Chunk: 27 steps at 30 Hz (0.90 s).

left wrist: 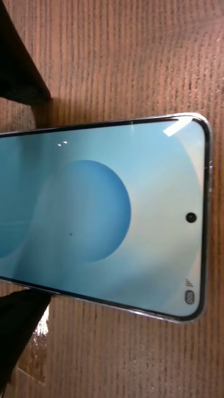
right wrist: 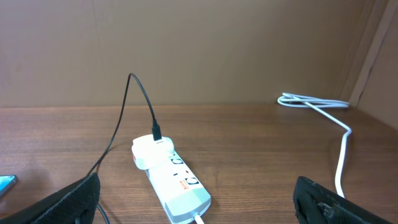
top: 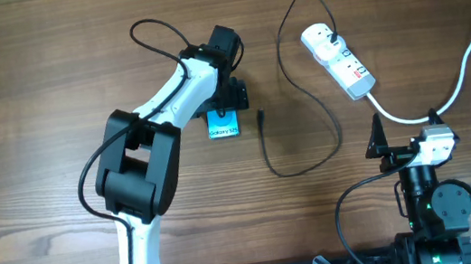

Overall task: Plug charger to phone and switch on socket
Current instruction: 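Lower the left gripper and close it on the phone's sides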

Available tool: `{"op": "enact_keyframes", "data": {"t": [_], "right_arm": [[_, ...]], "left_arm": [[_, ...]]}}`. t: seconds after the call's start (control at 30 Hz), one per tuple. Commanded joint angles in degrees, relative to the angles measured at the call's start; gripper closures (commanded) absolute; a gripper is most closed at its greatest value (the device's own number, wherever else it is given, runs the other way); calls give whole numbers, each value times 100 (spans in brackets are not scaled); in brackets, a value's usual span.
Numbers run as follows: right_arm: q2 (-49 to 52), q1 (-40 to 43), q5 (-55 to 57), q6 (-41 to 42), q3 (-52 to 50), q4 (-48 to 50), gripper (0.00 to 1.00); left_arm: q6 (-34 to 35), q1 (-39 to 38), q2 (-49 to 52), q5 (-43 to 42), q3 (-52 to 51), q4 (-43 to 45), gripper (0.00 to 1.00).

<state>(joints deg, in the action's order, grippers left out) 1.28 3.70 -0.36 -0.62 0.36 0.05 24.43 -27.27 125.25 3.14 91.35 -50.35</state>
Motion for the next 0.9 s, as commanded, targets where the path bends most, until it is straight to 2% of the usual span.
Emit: {"op": "enact_keyframes", "data": {"t": [0.0,0.13,0.2,0.87], "right_arm": [[-26,28,28,79,-7,31,0],[-26,28,31,79,-7,31,0],[-26,28,31,76,-7,31,0],[-26,28,31,76,-7,31,0]], "left_arm": [[46,4,125,-114,-146,-72,18],[46,4,125,-111,-146,-72,18],[46,4,125,-111,-146,-74,22],[42,4,125,-111,-146,-219,22]]}}
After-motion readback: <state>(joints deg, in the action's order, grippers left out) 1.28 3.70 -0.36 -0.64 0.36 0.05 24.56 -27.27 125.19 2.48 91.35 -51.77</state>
